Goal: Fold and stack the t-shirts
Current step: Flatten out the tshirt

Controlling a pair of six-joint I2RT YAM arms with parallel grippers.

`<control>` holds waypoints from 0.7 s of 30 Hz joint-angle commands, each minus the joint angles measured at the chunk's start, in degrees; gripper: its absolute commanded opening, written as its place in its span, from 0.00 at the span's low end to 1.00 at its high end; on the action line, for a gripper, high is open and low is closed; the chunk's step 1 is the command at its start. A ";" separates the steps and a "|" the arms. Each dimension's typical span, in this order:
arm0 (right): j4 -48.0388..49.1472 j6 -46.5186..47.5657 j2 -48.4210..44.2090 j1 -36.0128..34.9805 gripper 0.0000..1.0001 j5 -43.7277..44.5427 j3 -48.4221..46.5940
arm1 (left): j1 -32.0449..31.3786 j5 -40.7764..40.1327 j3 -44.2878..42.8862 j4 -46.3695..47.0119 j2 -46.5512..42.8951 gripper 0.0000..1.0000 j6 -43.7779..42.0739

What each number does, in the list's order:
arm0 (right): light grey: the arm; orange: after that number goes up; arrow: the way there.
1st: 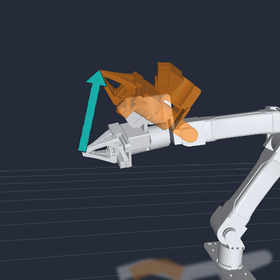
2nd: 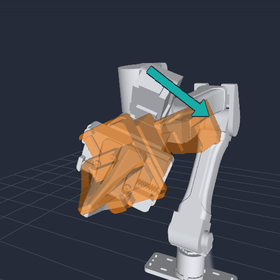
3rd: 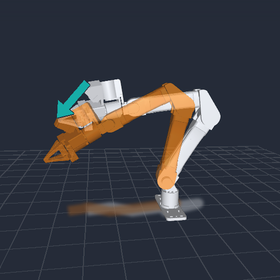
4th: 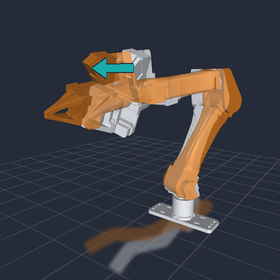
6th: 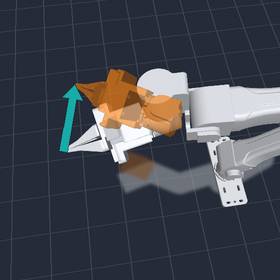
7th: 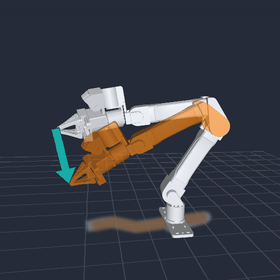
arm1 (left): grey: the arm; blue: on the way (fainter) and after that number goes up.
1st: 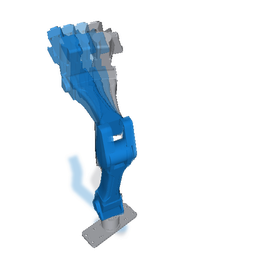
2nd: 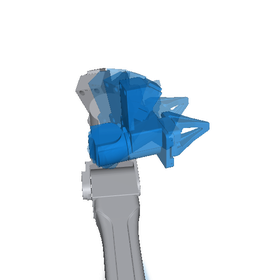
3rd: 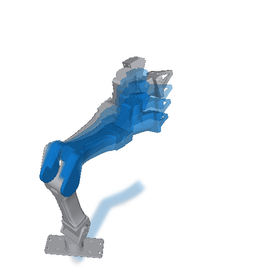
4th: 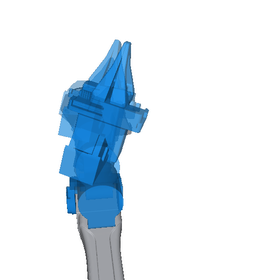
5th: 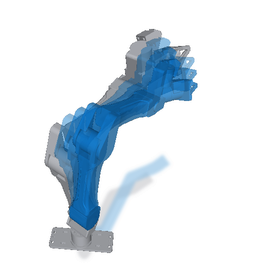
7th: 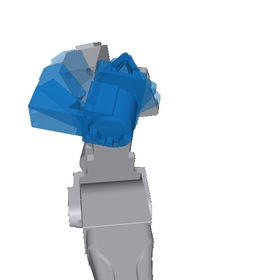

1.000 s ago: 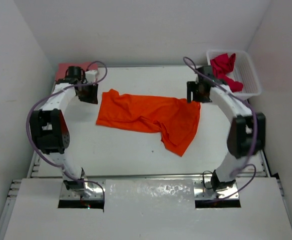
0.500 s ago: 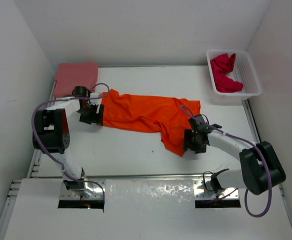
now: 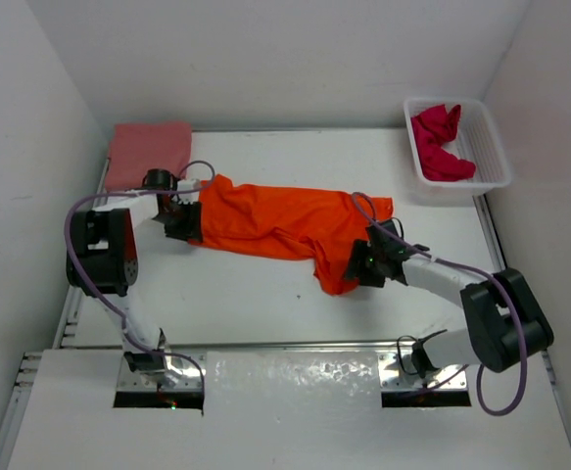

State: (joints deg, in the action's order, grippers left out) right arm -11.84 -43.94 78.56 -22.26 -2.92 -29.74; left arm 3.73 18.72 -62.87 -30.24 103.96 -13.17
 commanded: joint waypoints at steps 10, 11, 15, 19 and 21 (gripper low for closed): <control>1.14 -2.47 2.32 3.35 0.00 -5.34 3.02 | 0.58 7.29 -0.32 -0.51 -1.47 0.00 -3.52; -1.41 -0.20 0.64 4.06 0.00 -5.69 2.67 | 1.62 7.64 -0.58 -2.78 -2.44 0.00 -4.49; -17.40 9.12 -11.74 5.83 0.00 -5.43 0.13 | 3.22 4.15 0.55 -10.60 -12.17 0.00 -12.65; -32.77 12.48 -21.85 5.83 0.00 -12.08 -3.30 | 3.30 6.06 0.21 -22.82 -19.05 0.00 -21.89; -34.92 11.17 -23.28 5.91 0.00 -13.51 -5.06 | 3.22 6.07 -1.63 -28.63 -20.29 0.00 -23.56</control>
State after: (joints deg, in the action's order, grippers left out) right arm -34.92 -35.44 57.69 -16.36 -12.62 -31.20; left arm 6.55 23.68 -62.33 -47.72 85.93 -29.04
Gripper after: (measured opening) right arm 0.002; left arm 0.007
